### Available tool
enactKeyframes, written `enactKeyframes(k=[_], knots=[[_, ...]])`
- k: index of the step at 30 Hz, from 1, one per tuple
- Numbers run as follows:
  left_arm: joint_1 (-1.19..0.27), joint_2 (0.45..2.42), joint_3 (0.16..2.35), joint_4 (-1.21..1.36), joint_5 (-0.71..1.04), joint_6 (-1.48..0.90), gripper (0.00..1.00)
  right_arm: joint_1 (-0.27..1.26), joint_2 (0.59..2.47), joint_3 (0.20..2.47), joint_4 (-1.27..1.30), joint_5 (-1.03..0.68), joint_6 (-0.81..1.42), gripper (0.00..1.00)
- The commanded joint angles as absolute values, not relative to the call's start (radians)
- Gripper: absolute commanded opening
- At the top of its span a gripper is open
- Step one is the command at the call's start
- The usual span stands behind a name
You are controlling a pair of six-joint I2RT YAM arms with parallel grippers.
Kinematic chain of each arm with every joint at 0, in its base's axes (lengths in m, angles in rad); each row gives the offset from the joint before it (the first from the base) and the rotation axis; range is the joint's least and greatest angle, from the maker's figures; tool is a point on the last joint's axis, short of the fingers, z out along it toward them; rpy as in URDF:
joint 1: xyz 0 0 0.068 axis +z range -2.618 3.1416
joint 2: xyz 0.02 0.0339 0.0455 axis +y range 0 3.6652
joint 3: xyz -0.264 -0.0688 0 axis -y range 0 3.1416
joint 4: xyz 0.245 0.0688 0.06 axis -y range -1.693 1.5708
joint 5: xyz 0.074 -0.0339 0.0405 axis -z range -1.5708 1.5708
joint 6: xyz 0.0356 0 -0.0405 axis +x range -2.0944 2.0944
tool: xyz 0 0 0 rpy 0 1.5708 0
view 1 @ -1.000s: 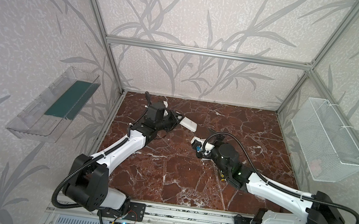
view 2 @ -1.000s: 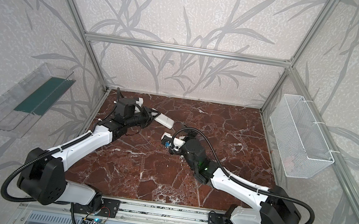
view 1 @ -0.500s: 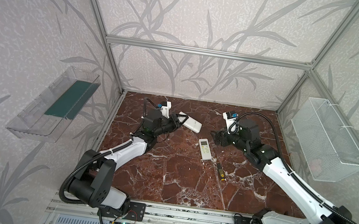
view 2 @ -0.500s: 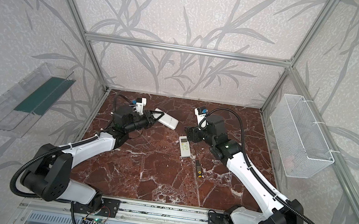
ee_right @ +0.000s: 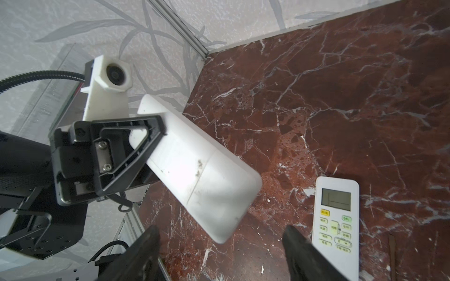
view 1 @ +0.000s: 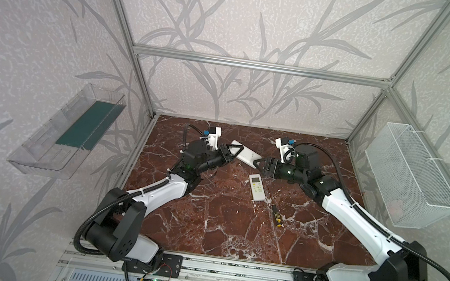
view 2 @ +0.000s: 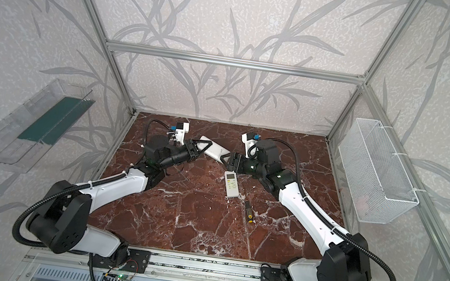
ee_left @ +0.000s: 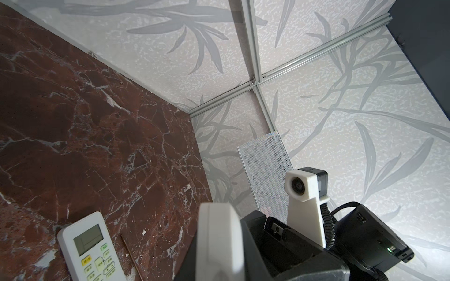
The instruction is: Unload the batteries from the remote control
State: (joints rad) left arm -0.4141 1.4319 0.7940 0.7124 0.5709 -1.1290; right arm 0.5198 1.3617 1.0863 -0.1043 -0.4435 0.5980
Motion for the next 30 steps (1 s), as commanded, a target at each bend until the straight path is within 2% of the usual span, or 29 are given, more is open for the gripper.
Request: enactKeyframes(k=[1, 3, 21, 30], knots=[[-0.428, 1.398, 0.807, 0.793, 0.571, -1.173, 0.0, 0.514, 1.371, 1.071, 0.013, -0.487, 0.674, 0.73], [-0.431, 1.397, 0.806, 0.806, 0.566, -1.185, 0.0, 0.511, 1.381, 1.068, 0.023, -0.491, 0.681, 0.69], [-0.44, 1.449, 0.798, 0.912, 0.579, -1.27, 0.0, 0.48, 1.423, 1.031, 0.146, -0.542, 0.719, 0.56], [-0.444, 1.457, 0.795, 0.904, 0.581, -1.264, 0.0, 0.477, 1.439, 1.034, 0.097, -0.537, 0.677, 0.41]])
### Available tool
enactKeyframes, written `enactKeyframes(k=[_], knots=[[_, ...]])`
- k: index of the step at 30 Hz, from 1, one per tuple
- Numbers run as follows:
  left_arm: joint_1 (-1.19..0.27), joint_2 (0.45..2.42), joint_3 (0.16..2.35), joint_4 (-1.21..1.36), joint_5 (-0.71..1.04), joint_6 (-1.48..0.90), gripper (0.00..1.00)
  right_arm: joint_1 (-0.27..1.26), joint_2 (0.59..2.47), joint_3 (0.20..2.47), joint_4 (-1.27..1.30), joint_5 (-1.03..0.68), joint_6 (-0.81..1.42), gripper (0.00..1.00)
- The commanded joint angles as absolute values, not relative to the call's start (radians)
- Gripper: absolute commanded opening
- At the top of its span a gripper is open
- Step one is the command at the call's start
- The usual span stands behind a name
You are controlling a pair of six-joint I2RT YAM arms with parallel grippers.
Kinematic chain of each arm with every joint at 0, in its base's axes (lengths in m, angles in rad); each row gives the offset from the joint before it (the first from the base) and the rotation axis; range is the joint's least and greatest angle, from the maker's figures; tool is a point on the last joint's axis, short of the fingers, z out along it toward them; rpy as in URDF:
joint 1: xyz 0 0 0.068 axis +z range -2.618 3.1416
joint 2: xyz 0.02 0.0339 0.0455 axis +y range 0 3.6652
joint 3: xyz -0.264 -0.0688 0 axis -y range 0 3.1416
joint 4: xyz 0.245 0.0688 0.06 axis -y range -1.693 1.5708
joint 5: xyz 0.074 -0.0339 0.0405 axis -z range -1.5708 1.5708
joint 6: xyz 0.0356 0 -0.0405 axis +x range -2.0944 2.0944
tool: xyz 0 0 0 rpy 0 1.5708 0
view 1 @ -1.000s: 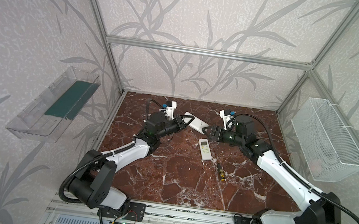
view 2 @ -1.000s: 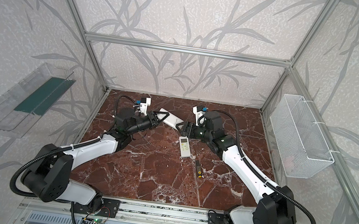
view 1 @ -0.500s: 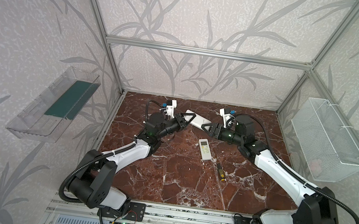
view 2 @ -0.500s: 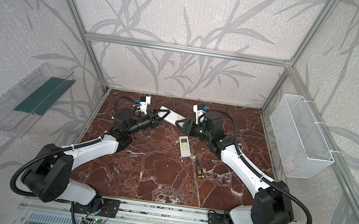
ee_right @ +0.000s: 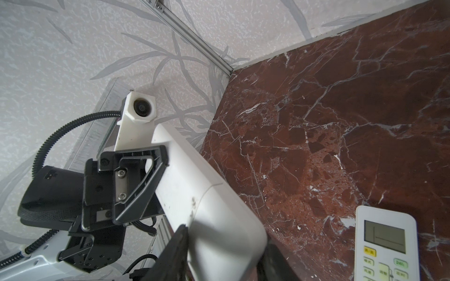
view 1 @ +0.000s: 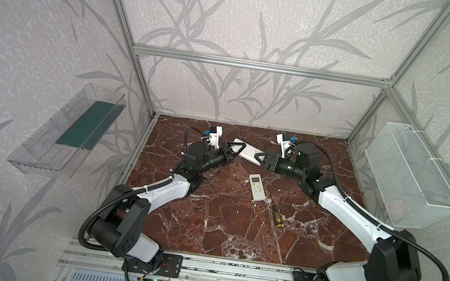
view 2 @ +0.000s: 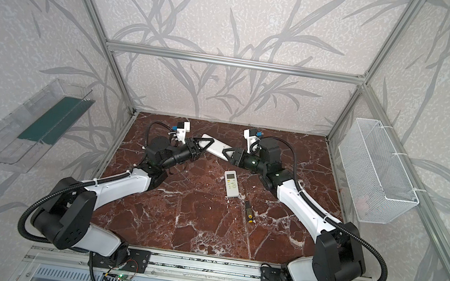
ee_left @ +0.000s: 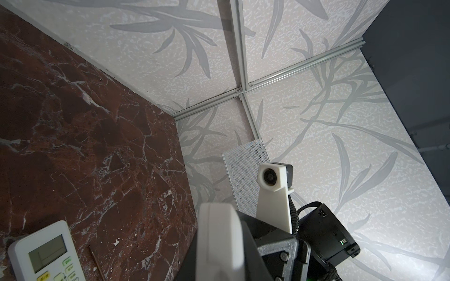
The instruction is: Unload the batteries from the remote control
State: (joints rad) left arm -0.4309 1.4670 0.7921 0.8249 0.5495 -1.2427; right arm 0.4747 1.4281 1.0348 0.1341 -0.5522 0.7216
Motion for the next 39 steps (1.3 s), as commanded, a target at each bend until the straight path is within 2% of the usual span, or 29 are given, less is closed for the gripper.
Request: enactKeyframes(k=[1, 5, 10, 20, 30, 39], knots=[[-0.443, 1.457, 0.795, 0.902, 0.58, -1.262, 0.0, 0.477, 1.435, 1.029, 0.095, -0.535, 0.67, 0.4], [-0.443, 1.45, 0.8, 0.896, 0.582, -1.256, 0.0, 0.469, 1.417, 1.004, 0.089, -0.529, 0.661, 0.38], [-0.443, 1.439, 0.802, 0.891, 0.584, -1.258, 0.0, 0.435, 1.388, 0.957, 0.125, -0.547, 0.665, 0.38], [-0.457, 1.458, 0.802, 0.889, 0.587, -1.262, 0.0, 0.433, 1.398, 0.98, 0.122, -0.564, 0.673, 0.55], [-0.462, 1.462, 0.801, 0.893, 0.582, -1.264, 0.0, 0.449, 1.448, 0.988, 0.204, -0.612, 0.728, 0.52], [-0.455, 1.445, 0.8, 0.898, 0.581, -1.265, 0.0, 0.449, 1.42, 0.959, 0.166, -0.583, 0.703, 0.49]])
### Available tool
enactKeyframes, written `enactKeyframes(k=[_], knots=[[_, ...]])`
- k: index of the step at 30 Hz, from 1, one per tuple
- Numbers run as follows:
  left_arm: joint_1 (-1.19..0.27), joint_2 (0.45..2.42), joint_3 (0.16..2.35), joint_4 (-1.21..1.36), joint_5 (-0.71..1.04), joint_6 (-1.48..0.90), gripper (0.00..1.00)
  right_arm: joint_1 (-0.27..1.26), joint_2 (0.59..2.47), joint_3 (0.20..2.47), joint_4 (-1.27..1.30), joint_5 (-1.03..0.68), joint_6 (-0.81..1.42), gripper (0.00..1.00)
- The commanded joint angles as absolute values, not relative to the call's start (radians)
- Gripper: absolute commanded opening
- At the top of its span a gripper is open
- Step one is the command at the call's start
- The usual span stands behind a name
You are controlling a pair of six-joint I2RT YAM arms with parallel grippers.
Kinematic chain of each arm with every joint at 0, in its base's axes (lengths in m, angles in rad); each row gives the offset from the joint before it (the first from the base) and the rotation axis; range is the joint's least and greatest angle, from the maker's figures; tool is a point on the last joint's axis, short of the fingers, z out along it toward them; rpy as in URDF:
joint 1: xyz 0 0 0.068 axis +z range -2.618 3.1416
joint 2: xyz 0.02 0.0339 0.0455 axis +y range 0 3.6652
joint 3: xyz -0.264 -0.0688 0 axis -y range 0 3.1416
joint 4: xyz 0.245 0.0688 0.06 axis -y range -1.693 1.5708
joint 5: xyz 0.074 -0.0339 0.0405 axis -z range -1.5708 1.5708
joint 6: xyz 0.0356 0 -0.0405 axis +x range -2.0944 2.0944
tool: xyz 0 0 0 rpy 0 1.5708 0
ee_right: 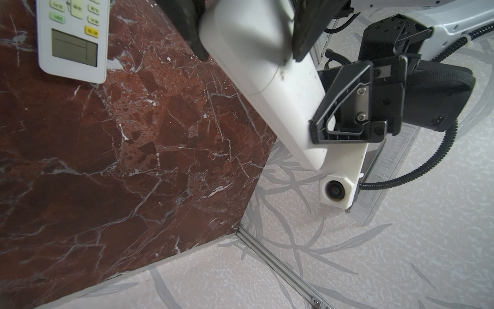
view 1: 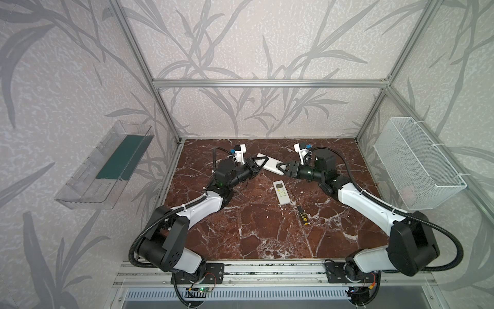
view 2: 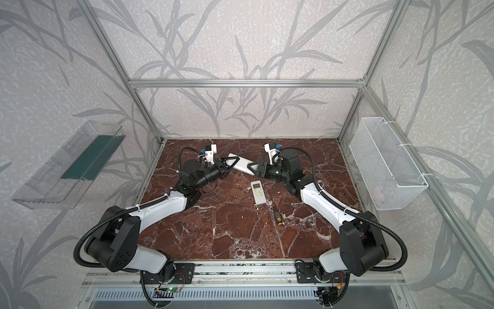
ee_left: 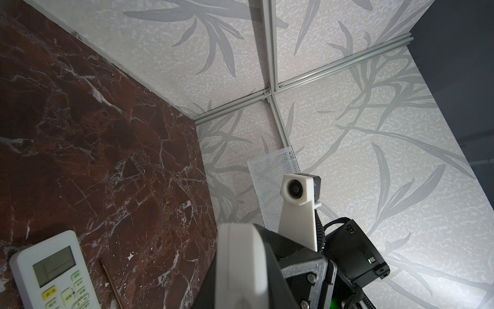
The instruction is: Unload the batteries from the remote control
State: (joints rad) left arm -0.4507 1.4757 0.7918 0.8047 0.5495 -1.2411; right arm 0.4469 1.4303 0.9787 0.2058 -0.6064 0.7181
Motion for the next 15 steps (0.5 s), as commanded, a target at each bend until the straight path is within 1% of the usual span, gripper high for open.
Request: enactKeyframes(k=[1, 3, 8, 11, 15], knots=[[-0.453, 1.443, 0.801, 0.904, 0.581, -1.269, 0.0, 0.447, 1.416, 0.956, 0.163, -0.581, 0.7, 0.49], [-0.446, 1.441, 0.8, 0.922, 0.584, -1.283, 0.0, 0.44, 1.405, 0.946, 0.159, -0.577, 0.698, 0.49], [-0.443, 1.44, 0.801, 0.951, 0.589, -1.307, 0.0, 0.421, 1.39, 0.927, 0.16, -0.575, 0.699, 0.41], [-0.443, 1.443, 0.8, 0.968, 0.589, -1.32, 0.0, 0.421, 1.383, 0.923, 0.153, -0.574, 0.693, 0.38], [-0.44, 1.443, 0.798, 0.983, 0.591, -1.328, 0.0, 0.409, 1.37, 0.911, 0.15, -0.574, 0.691, 0.38]])
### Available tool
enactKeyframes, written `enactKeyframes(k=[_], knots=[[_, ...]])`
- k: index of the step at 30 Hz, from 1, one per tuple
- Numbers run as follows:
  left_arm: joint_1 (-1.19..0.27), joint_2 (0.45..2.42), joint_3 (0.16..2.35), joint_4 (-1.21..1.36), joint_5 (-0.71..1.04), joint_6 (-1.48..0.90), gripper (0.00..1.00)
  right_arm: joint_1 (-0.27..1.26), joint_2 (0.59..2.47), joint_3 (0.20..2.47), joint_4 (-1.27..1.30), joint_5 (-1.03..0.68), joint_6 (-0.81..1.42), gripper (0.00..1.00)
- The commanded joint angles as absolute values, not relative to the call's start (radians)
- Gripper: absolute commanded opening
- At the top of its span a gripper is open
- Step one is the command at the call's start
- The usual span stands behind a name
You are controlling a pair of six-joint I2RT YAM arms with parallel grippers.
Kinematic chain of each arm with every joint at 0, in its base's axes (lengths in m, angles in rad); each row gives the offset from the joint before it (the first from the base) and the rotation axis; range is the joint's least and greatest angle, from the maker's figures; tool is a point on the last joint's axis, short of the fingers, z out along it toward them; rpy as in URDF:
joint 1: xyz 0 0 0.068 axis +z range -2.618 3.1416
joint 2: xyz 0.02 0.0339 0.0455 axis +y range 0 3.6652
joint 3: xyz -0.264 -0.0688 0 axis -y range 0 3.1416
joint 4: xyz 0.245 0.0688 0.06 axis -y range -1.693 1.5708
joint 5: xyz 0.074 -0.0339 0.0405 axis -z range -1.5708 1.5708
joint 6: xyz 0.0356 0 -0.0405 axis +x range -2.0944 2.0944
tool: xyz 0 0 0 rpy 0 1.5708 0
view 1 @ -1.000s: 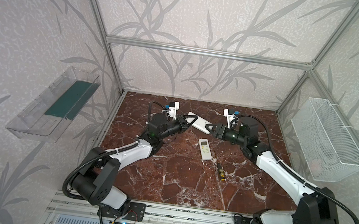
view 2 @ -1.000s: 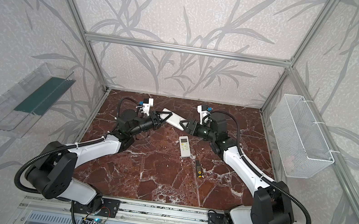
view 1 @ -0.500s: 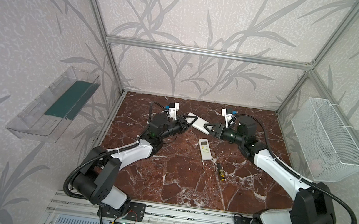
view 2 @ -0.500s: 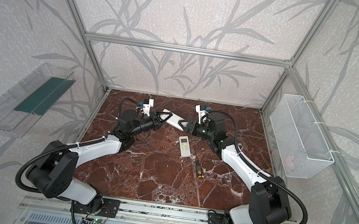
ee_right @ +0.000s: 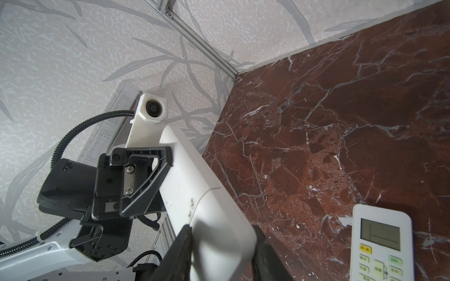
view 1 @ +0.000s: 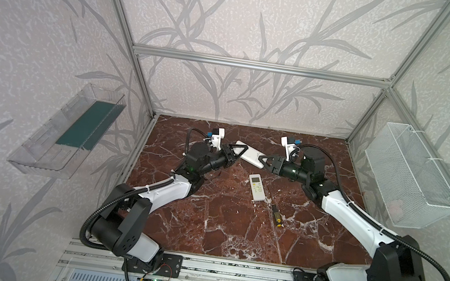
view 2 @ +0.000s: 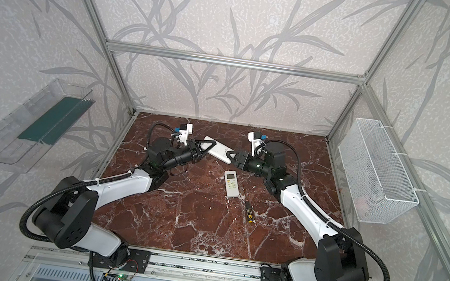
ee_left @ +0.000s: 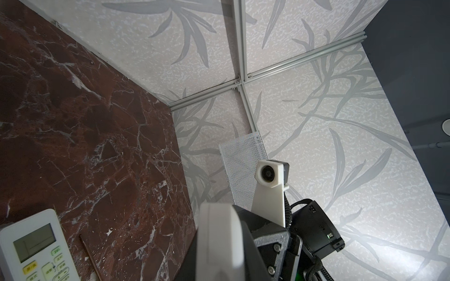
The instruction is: Unload the batteries from the remote control
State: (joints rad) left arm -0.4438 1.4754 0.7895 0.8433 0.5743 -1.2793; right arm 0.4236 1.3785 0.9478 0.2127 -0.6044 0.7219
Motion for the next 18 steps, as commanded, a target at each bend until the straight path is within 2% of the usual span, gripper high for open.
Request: enactKeyframes(k=[1, 11, 18], knots=[[-0.438, 1.442, 0.797, 0.983, 0.593, -1.33, 0.0, 0.403, 1.365, 0.906, 0.156, -0.577, 0.694, 0.38], [-0.431, 1.428, 0.804, 0.99, 0.597, -1.342, 0.0, 0.383, 1.355, 0.896, 0.18, -0.623, 0.696, 0.41], [-0.433, 1.448, 0.795, 1.033, 0.613, -1.357, 0.0, 0.383, 1.386, 0.882, 0.364, -0.71, 0.801, 0.6]])
